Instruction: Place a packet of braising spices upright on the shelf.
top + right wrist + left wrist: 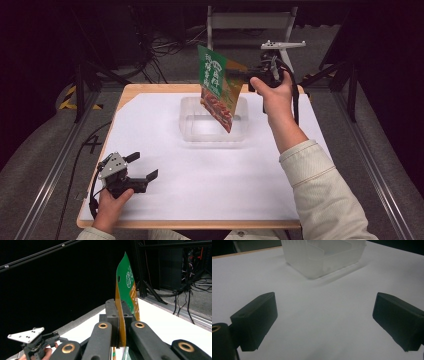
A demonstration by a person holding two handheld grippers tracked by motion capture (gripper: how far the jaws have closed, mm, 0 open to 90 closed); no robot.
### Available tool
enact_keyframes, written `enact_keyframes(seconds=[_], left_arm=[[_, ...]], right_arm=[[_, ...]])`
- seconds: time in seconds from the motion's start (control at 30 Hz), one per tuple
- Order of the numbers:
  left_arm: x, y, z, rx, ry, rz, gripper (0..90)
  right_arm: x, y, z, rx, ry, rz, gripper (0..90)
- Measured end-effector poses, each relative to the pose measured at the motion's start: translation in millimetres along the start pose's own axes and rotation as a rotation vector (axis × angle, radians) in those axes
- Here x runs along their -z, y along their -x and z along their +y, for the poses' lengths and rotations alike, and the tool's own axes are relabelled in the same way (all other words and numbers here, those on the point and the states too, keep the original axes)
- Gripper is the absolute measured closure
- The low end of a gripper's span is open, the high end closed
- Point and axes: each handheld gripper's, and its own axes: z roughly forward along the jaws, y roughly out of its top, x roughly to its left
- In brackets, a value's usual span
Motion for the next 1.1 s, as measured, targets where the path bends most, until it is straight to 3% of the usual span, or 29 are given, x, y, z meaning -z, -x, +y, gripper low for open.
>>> enact_keyframes(seconds=[0.57, 1.1], left_arm=[[0.5, 0.6, 0.8, -0.015, -0.004, -0.002, 6.9], [-1.3, 0.0, 1.0, -0.012, -0.010, -0.010, 7.1]], right_arm=[[-26.3, 11.2, -7.7, -0.008, 0.031, 0.031, 90.0], [-40.7, 18.7, -19.2, -0.018, 0.033, 0.000, 90.0]])
